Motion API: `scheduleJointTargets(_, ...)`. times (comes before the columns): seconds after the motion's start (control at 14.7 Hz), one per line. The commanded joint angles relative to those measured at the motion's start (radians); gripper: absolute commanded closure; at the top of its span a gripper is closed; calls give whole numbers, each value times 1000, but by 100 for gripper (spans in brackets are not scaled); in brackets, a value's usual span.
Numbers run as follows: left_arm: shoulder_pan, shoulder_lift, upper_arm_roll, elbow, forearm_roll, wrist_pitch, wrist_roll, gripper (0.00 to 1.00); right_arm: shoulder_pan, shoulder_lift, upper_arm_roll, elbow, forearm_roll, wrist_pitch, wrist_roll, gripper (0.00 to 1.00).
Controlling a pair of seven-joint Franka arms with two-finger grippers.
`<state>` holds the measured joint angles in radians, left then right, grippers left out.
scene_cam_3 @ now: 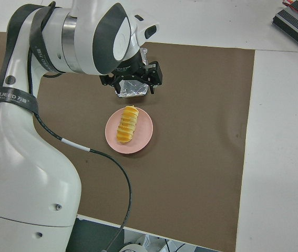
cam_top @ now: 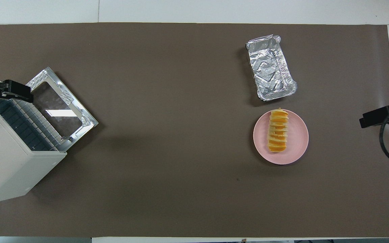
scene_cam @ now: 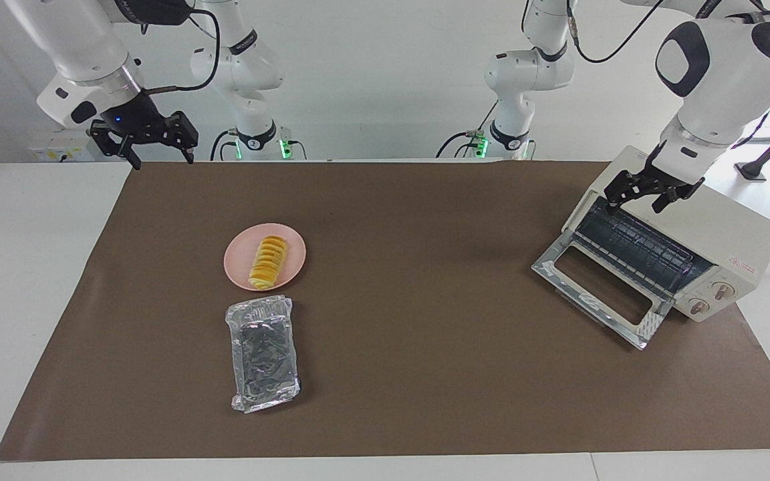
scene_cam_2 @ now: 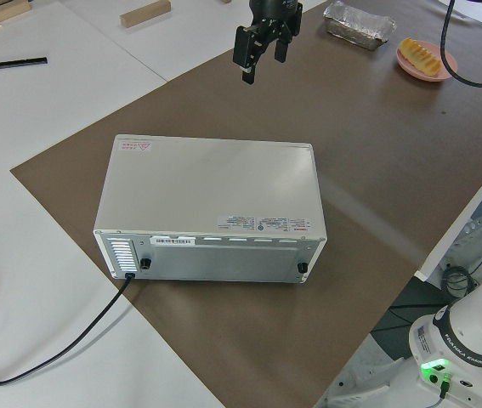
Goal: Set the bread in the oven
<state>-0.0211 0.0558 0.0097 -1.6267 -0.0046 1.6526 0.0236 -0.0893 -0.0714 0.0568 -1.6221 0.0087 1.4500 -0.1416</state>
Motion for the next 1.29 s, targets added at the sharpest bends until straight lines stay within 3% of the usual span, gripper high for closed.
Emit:
scheduleJointTargets(0.0,-3,-10,4,-5,14,-2,4,0,-13,-22,11,-30,-10,9,-12,0)
scheduleJointTargets(0.2,-3,-10,4,-5,14,-2,4,0,-4,-76,12,-146,-10,103,-4,0)
scheduleJointTargets(0.34,-3,-10,4,-5,14,-2,4,0,3,-125,20,-287,-9,228,25,0)
scheduleJointTargets(0.55,-3,-10,4,-5,14,-1,4,0,17,-117,43,-410,-7,410,108,0)
scheduleJointTargets(0.95,-3,-10,4,-5,14,-2,4,0,120,119,52,-496,-12,784,327,0)
scheduleJointTargets(1.23,-3,-10,4,-5,14,-2,4,0,122,130,52,-633,-12,1007,339,0)
